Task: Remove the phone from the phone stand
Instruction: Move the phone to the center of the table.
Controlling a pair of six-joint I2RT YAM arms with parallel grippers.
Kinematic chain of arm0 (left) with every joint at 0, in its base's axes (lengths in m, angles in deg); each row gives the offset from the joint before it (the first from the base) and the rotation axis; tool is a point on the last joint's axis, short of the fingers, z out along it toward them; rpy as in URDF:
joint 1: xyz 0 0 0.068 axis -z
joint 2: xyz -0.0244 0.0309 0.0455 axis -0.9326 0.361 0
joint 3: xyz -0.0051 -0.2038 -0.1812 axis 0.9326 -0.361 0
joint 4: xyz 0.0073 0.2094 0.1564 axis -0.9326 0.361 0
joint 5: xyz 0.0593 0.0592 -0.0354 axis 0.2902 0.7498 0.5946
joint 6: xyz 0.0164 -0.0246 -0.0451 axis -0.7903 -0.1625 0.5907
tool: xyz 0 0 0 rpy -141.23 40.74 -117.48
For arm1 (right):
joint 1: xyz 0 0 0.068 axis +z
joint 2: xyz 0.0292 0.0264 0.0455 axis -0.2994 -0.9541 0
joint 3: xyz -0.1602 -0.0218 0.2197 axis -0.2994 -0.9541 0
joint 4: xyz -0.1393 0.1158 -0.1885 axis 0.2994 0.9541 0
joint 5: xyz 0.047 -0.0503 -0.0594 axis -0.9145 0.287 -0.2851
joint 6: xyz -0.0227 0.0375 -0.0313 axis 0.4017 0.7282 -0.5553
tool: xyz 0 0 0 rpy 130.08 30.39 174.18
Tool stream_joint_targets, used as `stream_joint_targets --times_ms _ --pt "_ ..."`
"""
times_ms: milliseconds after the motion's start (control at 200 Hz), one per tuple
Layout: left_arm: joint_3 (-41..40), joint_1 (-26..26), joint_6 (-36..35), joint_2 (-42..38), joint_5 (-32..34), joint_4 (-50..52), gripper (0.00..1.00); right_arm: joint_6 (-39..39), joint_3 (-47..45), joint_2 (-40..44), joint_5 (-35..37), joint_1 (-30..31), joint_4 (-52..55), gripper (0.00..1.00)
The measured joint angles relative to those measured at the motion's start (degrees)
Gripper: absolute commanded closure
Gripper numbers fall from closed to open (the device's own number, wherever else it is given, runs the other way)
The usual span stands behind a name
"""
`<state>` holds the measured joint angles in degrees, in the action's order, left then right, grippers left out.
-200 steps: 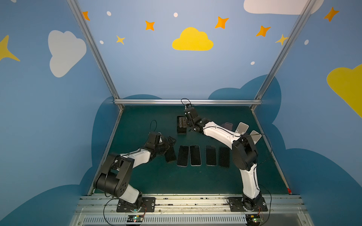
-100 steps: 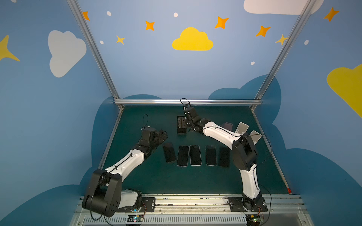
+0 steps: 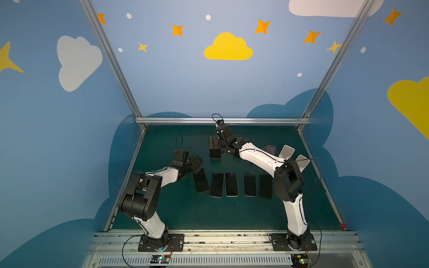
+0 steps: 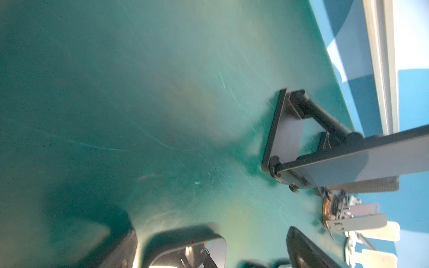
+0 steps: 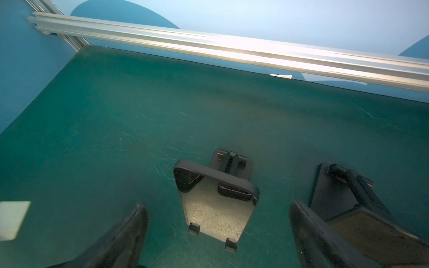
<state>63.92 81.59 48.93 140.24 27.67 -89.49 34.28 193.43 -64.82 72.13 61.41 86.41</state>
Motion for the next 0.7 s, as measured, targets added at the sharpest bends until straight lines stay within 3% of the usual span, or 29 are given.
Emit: stream_joint_targets --times_ms 335,701 --pt "0.5 2.86 -1.57 2.38 -4.66 -5.6 0.0 -0.61 0.0 0.0 0.07 0.0 0.42 0.05" --pt "-9.7 10.38 0.46 -8.15 -3.89 -6.54 0.0 0.33 0.0 0.0 0.44 0.0 1.14 0.05"
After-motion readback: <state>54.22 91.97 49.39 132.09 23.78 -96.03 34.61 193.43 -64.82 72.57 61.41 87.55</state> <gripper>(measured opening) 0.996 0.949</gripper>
